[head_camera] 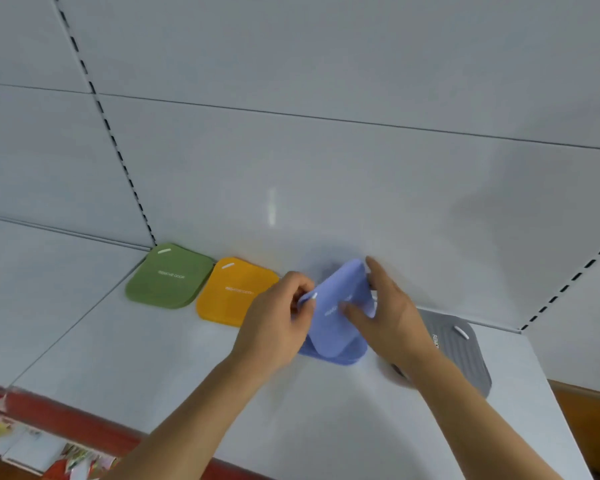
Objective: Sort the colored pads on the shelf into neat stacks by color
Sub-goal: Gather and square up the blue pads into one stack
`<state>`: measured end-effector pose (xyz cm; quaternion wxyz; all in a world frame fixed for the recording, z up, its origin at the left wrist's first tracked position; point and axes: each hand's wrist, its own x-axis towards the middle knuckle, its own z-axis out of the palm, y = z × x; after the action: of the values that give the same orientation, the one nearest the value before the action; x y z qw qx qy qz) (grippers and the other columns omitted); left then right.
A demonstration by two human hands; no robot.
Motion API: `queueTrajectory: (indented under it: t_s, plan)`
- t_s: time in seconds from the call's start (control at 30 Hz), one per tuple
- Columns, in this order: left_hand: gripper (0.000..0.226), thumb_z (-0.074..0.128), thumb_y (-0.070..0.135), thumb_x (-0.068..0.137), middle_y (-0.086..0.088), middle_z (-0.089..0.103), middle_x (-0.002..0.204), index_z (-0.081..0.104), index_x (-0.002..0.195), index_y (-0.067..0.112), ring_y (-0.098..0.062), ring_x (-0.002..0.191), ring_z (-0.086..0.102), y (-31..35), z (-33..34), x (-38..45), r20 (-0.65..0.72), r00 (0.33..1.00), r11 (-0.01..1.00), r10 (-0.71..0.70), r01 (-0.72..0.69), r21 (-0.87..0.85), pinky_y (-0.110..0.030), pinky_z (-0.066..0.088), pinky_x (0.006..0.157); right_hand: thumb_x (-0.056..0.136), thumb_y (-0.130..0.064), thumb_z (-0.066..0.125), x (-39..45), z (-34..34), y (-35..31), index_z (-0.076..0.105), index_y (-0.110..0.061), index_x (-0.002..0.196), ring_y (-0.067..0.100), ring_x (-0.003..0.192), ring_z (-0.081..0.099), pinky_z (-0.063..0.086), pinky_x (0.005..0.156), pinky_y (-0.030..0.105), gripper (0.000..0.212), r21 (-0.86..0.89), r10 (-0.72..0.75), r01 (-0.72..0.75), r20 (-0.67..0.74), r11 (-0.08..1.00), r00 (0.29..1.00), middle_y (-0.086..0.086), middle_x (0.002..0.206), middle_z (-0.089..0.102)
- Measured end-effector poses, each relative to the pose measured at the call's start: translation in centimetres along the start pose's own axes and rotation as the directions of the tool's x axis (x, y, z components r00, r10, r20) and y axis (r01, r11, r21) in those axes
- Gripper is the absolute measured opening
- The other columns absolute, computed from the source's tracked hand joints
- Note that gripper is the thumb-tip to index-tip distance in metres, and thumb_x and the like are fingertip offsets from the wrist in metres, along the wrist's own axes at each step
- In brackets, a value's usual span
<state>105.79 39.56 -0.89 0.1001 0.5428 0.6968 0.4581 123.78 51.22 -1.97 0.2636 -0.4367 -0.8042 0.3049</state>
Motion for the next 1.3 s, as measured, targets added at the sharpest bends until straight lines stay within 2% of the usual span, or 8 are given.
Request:
queueTrajectory:
  t_s: [0.1,0.27,0.4,0.5,0.6,0.8,1.07,1.3]
  plan:
    - [0.012,0.076,0.027,0.094,0.010,0.078,0.096,0.069,0.103,0.030,-0.012,0.090,0.075,0.6,-1.7,2.0,-0.012,0.992,0.938,-0.122,0.111,-0.329,-0.036,0.060,0.082,0.096,-0.025,0.071,-0.3,-2.0,-1.9,0.071,-0.034,0.107,0.004,0.086,0.069,0.054,0.072,0.027,0.014,0.248,0.089,-0.082,-0.020,0.965,0.996,-0.012,0.096,0.077]
    - [0.040,0.069,0.052,0.092,-0.009,0.079,0.115,0.074,0.119,0.023,-0.029,0.112,0.074,-0.1,-3.2,3.2,0.282,0.944,0.768,-0.169,0.305,-0.563,-0.062,0.056,0.099,0.100,-0.018,0.067,-1.7,-2.5,-6.3,0.078,-0.024,0.104,0.016,0.090,0.077,0.062,0.079,0.034,0.013,0.478,0.108,-0.098,0.007,0.873,0.994,-0.006,0.096,0.081]
    - [0.023,0.055,0.036,0.109,-0.005,0.075,0.106,0.076,0.114,0.038,-0.008,0.093,0.060,-1.2,-3.8,3.9,0.058,0.978,0.822,-0.200,0.200,-0.534,-0.030,0.050,0.086,0.103,-0.038,0.057,-1.6,-0.7,-5.6,0.073,-0.031,0.108,0.018,0.091,0.072,0.057,0.084,0.036,0.017,0.174,0.154,-0.142,-0.055,0.974,0.987,-0.009,0.095,0.077]
    - [0.023,0.054,0.044,0.105,-0.015,0.067,0.096,0.075,0.107,0.035,-0.015,0.087,0.054,-3.1,-4.7,4.3,0.058,0.960,0.802,-0.273,0.260,-0.538,-0.038,0.043,0.078,0.102,-0.029,0.059,-1.7,0.4,-3.2,0.066,-0.025,0.133,0.017,0.118,0.065,0.049,0.097,0.030,0.032,-0.187,0.107,-0.126,-0.107,0.974,0.988,-0.008,0.127,0.070]
    - [0.036,0.055,0.058,0.091,-0.018,0.064,0.098,0.071,0.101,0.027,-0.021,0.088,0.055,-5.3,-5.4,4.1,0.076,0.935,0.738,-0.346,0.321,-0.593,-0.043,0.043,0.079,0.094,-0.028,0.066,-1.4,2.0,-1.3,0.064,-0.015,0.134,0.029,0.128,0.055,0.045,0.105,0.037,0.041,-0.441,0.096,-0.049,0.085,0.896,0.992,0.000,0.137,0.063]
    - [0.036,0.058,0.053,0.087,-0.016,0.067,0.114,0.072,0.103,0.025,-0.021,0.099,0.059,-6.8,-6.2,3.3,0.136,0.918,0.671,-0.372,0.367,-0.644,-0.047,0.045,0.091,0.089,-0.047,0.065,0.9,2.0,-1.4,0.051,-0.021,0.149,0.026,0.139,0.045,0.040,0.114,0.039,0.067,-0.532,0.154,-0.034,0.184,0.846,0.971,-0.006,0.152,0.050]
    - [0.031,0.055,0.049,0.092,-0.005,0.058,0.094,0.069,0.098,0.021,-0.018,0.089,0.051,-5.6,-6.9,3.2,0.099,0.926,0.692,-0.365,0.341,-0.636,-0.042,0.038,0.083,0.065,-0.064,0.073,2.4,1.0,-1.1,0.061,-0.037,0.130,0.019,0.112,0.051,0.050,0.095,0.037,0.071,-0.479,0.120,-0.012,0.195,0.878,0.973,-0.009,0.111,0.049]
    - [0.036,0.064,0.053,0.085,-0.011,0.071,0.126,0.074,0.109,0.030,-0.035,0.122,0.063,-5.1,-8.1,3.2,0.093,0.894,0.599,-0.439,0.368,-0.711,-0.049,0.045,0.099,0.097,-0.029,0.064,1.9,-0.6,-2.3,0.065,-0.026,0.103,0.027,0.077,0.063,0.051,0.070,0.038,0.007,-0.400,-0.094,0.125,0.097,0.908,0.991,-0.003,0.083,0.067]
